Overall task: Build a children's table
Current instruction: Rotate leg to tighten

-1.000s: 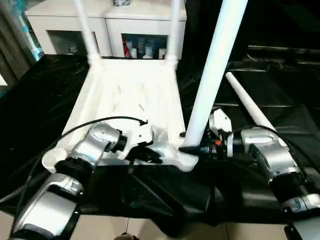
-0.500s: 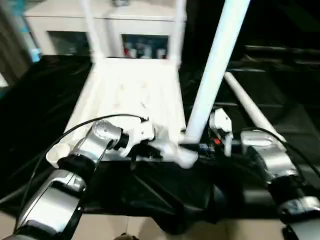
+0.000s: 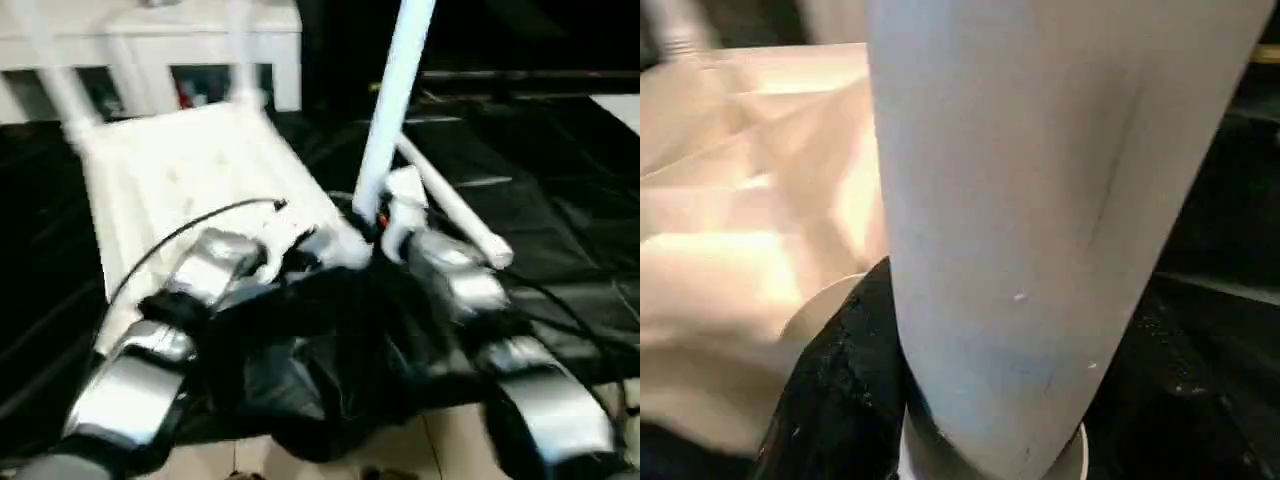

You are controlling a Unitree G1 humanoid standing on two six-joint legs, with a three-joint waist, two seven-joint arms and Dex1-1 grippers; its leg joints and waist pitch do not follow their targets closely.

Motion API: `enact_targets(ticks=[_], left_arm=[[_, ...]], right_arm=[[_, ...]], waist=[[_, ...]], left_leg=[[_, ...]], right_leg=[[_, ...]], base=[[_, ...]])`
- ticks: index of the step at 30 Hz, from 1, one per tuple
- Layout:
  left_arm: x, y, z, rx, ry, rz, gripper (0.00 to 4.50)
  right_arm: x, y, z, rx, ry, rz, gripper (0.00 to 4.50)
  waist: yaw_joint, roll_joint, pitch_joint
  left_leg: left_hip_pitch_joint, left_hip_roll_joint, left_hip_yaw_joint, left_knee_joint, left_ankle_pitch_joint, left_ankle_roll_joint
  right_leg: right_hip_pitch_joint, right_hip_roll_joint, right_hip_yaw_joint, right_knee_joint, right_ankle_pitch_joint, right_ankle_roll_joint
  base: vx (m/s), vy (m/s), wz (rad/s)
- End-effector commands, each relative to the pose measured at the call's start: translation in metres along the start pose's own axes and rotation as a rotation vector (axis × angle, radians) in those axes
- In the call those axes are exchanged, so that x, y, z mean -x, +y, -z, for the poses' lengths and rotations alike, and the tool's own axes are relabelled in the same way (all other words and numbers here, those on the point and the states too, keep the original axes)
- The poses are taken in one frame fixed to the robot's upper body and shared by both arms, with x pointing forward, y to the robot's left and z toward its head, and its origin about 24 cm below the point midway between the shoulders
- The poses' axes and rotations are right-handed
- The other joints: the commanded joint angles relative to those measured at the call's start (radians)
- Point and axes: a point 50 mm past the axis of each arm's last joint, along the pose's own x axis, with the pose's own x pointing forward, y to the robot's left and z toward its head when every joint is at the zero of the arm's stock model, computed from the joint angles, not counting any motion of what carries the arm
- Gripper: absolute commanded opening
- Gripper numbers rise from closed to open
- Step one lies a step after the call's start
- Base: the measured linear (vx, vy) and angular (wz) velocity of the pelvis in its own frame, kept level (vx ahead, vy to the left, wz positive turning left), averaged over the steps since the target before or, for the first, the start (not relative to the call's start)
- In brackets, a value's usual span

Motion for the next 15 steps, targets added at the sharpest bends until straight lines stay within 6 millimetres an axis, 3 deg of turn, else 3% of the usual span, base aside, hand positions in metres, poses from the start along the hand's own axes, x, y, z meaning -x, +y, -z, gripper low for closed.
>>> enact_targets(ticks=[1, 13, 15], left_arm=[[0.009, 0.010, -0.032, -0.040, -0.092, -0.062, 0.00], [0.007, 0.003, -0.037, -0.051, -0.114, -0.037, 0.00], [0.008, 0.002, -0.038, -0.065, -0.126, -0.018, 0.00]], right_arm=[[0.016, -0.005, 0.069, -0.111, 0.297, 0.107, 1.88], [0.000, 0.016, 0.053, -0.083, 0.264, 0.040, 1.88], [-0.001, 0.017, 0.049, -0.086, 0.240, 0.011, 2.44]], waist=[[0.012, 0.010, -0.053], [0.014, 0.012, -0.058], [0.014, 0.012, -0.058]], left_leg=[[0.024, 0.056, -0.042, -0.081, -0.433, -0.037], [0.021, 0.057, -0.037, -0.075, -0.355, -0.010], [0.022, 0.058, -0.037, -0.075, -0.361, -0.011]], right_leg=[[0.031, -0.061, 0.037, -0.074, -0.286, -0.214], [0.042, -0.060, 0.032, -0.065, -0.218, -0.239], [0.041, -0.060, 0.031, -0.066, -0.220, -0.240]], base=[[0.000, 0.000, 0.00], [0.000, 0.000, 0.00], [0.000, 0.000, 0.00]])
